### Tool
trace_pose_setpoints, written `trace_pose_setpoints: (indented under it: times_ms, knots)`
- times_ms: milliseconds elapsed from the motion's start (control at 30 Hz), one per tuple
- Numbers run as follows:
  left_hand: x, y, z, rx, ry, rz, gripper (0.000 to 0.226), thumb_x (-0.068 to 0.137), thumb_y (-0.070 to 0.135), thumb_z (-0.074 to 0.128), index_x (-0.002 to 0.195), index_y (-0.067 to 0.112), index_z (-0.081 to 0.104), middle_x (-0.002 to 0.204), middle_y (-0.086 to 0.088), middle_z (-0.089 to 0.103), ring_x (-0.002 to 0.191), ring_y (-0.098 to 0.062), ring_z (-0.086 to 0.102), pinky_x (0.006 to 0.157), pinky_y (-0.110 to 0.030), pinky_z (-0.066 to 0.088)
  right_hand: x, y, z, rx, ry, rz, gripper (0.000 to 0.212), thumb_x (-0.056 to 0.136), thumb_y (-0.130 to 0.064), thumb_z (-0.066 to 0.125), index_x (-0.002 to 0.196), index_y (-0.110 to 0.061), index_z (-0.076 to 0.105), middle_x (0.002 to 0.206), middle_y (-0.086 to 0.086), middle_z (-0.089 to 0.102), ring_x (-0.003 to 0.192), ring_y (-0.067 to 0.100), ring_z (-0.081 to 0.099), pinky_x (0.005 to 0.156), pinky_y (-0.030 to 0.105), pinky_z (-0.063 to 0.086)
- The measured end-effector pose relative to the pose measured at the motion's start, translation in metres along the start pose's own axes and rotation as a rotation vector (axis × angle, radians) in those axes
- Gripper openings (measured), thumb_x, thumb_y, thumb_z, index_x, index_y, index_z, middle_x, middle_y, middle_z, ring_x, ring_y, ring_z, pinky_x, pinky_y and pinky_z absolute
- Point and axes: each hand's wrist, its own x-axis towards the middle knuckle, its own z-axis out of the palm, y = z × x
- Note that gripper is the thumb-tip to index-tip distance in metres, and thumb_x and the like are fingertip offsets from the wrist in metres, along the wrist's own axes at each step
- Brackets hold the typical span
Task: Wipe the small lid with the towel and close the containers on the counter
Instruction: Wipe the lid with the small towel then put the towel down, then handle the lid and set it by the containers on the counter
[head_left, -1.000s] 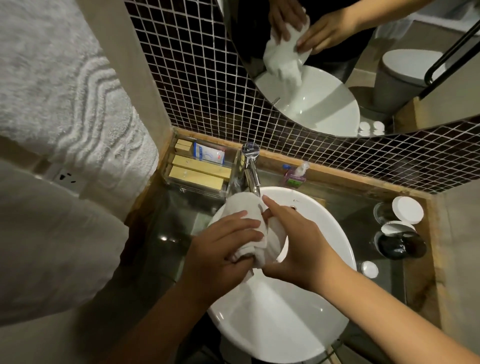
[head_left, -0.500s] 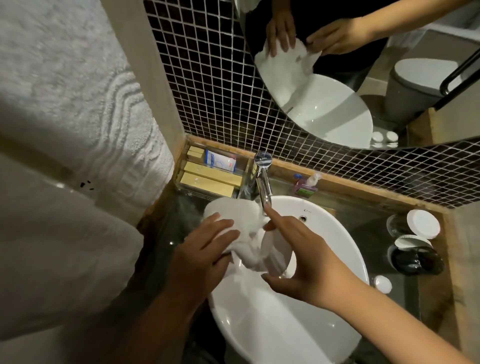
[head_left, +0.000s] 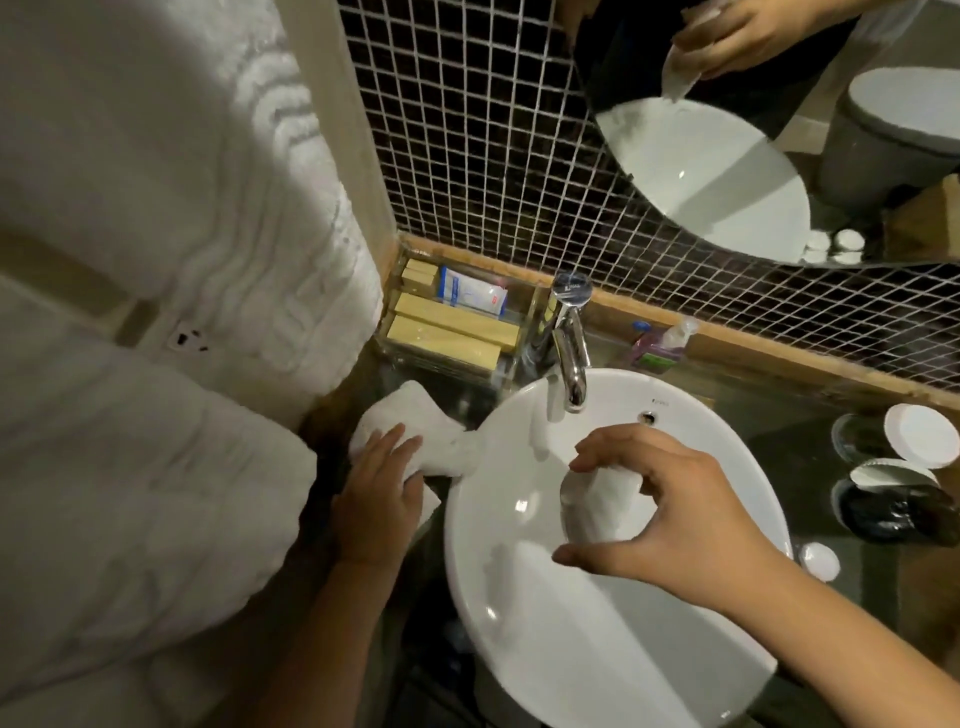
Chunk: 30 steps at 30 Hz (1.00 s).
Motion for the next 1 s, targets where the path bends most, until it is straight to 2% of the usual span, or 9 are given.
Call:
trace_pose_setpoints:
  times_ms: [133, 300, 467, 567, 667, 733, 833, 933, 1000]
  knots:
    - [-0.016, -0.007, 0.031, 0.107, -0.09, -0.009, 0.049, 0.086, 0.018, 0.07, 0.133, 0.027, 0.059, 0.146, -0.002, 0.052, 0.139, -0.026, 0.042, 0.093, -0.051, 0.052, 0.01, -0.006, 0.006, 0.049, -0.011, -0.015, 0.072, 0.042, -0.056, 0.098, 0.107, -0.042, 0.069, 0.116, -0.027, 0.062, 0.112, -0.003, 0.058, 0.079, 0.005, 0.046]
    - [-0.019, -0.011, 0.047, 0.239, -0.206, -0.025, 0.059, 0.09, 0.042, 0.057, 0.146, 0.036, 0.039, 0.156, -0.002, 0.039, 0.145, -0.029, 0.029, 0.1, -0.058, 0.046, 0.022, 0.0, 0.011, 0.202, -0.057, 0.052, 0.075, 0.038, -0.046, 0.1, 0.107, -0.042, 0.072, 0.118, -0.026, 0.063, 0.112, -0.004, 0.058, 0.08, 0.007, 0.048]
    - [0.005, -0.019, 0.057, 0.375, -0.326, -0.055, 0.072, 0.088, 0.059, 0.057, 0.151, 0.043, 0.024, 0.163, -0.001, 0.023, 0.15, -0.034, 0.012, 0.11, -0.07, 0.021, 0.032, 0.0, 0.02, 0.275, -0.133, 0.063, 0.061, 0.052, -0.035, 0.096, 0.108, -0.039, 0.073, 0.118, -0.022, 0.065, 0.108, 0.004, 0.064, 0.078, 0.016, 0.053]
    - [0.007, -0.015, 0.063, 0.461, -0.324, -0.068, 0.079, 0.088, 0.058, 0.056, 0.154, 0.041, 0.015, 0.166, -0.005, 0.012, 0.149, -0.041, 0.008, 0.11, -0.071, 0.023, 0.037, 0.0, 0.024, 0.352, -0.178, 0.113, 0.049, 0.059, -0.042, 0.086, 0.106, -0.034, 0.073, 0.105, -0.01, 0.072, 0.086, 0.015, 0.072, 0.074, 0.025, 0.057]
    - [-0.003, -0.02, 0.067, 0.492, -0.304, -0.095, 0.091, 0.085, 0.056, 0.061, 0.155, 0.039, 0.006, 0.166, -0.007, 0.002, 0.149, -0.044, 0.001, 0.11, -0.074, 0.019, 0.039, 0.008, 0.028, 0.393, -0.205, 0.169, 0.033, 0.074, -0.02, 0.086, 0.103, -0.03, 0.072, 0.08, -0.01, 0.076, 0.074, 0.009, 0.073, 0.07, 0.018, 0.055]
    - [-0.011, -0.029, 0.068, 0.469, -0.272, -0.115, 0.101, 0.079, 0.051, 0.07, 0.155, 0.038, 0.005, 0.166, -0.007, 0.002, 0.149, -0.044, -0.002, 0.108, -0.077, 0.017, 0.041, 0.015, 0.031, 0.43, -0.193, 0.232, 0.024, 0.083, -0.012, 0.08, 0.1, -0.027, 0.073, 0.081, -0.007, 0.077, 0.079, 0.012, 0.074, 0.075, 0.025, 0.057]
    - [-0.007, -0.036, 0.069, 0.445, -0.278, -0.169, 0.109, 0.076, 0.046, 0.076, 0.155, 0.039, 0.002, 0.166, -0.007, -0.002, 0.149, -0.044, -0.006, 0.106, -0.079, 0.018, 0.039, 0.027, 0.036, 0.547, -0.157, 0.372, 0.012, 0.09, -0.029, 0.074, 0.097, -0.019, 0.073, 0.078, 0.005, 0.076, 0.074, 0.028, 0.072, 0.077, 0.057, 0.055]
    - [0.012, -0.022, 0.06, 0.452, -0.342, -0.236, 0.092, 0.087, 0.052, 0.062, 0.155, 0.04, 0.001, 0.166, -0.006, -0.006, 0.148, -0.044, -0.009, 0.108, -0.076, 0.019, 0.035, 0.041, 0.038, 0.699, -0.119, 0.533, 0.042, 0.083, -0.054, 0.073, 0.101, -0.015, 0.07, 0.078, 0.015, 0.076, 0.073, 0.025, 0.075, 0.082, 0.066, 0.05]
    - [0.017, -0.003, 0.047, 0.355, -0.264, -0.242, 0.068, 0.092, 0.061, 0.048, 0.152, 0.036, 0.027, 0.164, -0.006, 0.018, 0.148, -0.043, 0.008, 0.113, -0.07, 0.018, 0.03, 0.049, 0.037, 0.722, -0.106, 0.582, 0.053, 0.078, -0.06, 0.071, 0.102, -0.012, 0.069, 0.085, 0.028, 0.074, 0.079, 0.03, 0.076, 0.091, 0.068, 0.049]
